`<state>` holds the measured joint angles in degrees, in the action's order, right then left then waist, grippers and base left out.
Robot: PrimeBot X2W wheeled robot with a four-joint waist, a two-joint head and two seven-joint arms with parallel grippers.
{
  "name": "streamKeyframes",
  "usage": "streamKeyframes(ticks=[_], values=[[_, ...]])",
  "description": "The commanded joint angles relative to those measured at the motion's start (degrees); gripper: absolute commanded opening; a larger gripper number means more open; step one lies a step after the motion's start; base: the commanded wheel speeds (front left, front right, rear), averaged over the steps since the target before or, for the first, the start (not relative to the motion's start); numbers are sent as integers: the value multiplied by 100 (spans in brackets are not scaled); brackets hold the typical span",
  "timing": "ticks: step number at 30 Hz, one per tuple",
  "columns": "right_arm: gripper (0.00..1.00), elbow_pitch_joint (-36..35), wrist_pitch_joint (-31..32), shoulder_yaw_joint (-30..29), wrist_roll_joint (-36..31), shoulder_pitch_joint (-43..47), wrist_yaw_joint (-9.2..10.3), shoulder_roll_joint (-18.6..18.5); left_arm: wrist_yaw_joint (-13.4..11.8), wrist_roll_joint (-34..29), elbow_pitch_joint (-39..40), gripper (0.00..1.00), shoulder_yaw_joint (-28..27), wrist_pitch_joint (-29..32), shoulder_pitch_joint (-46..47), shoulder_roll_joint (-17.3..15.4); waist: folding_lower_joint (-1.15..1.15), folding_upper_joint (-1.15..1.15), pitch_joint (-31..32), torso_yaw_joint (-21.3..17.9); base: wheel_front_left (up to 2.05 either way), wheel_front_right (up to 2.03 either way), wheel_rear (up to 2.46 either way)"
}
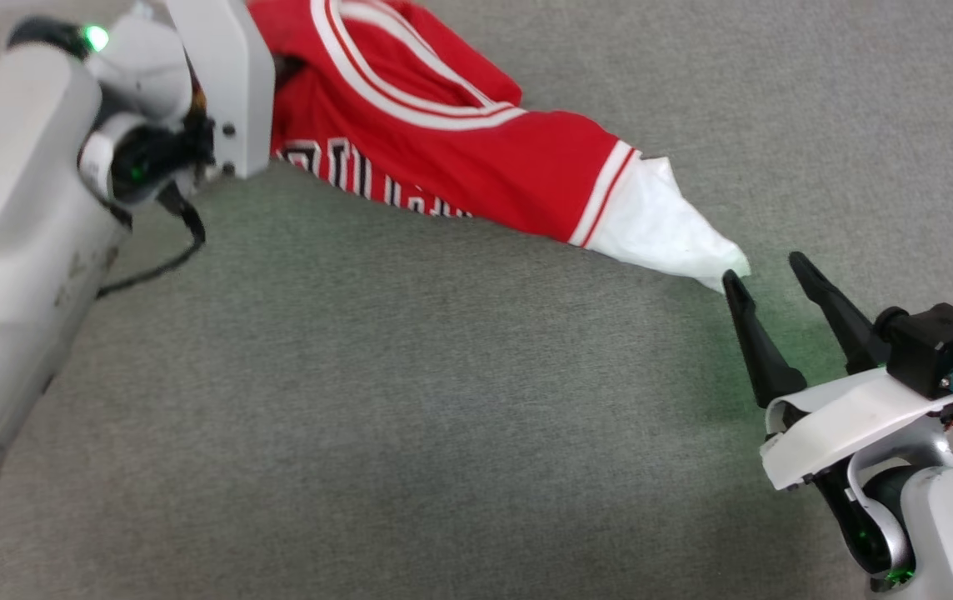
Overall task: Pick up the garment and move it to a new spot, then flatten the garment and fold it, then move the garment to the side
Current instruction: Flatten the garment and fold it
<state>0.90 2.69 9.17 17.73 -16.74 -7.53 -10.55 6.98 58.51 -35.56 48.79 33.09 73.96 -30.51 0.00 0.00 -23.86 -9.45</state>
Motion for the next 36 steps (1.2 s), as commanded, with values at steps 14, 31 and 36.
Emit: streamKeyframes(ticks=[14, 31, 36], values=[[100, 322, -292, 63, 73, -142, 8, 137, 24, -401, -1626, 100, 250, -644, 561, 486, 0, 0, -288, -288, 0, 0, 0], [100, 204, -97, 15, 47, -25, 8, 2, 61, 600, -1743, 100, -28, 610, 407, -275, 0, 0, 76, 317, 0, 0, 0], [100, 124, -49, 19, 38, -69, 8, -13, 38, 791, -1708, 100, -77, 781, 248, -291, 0, 0, -86, 260, 0, 0, 0]])
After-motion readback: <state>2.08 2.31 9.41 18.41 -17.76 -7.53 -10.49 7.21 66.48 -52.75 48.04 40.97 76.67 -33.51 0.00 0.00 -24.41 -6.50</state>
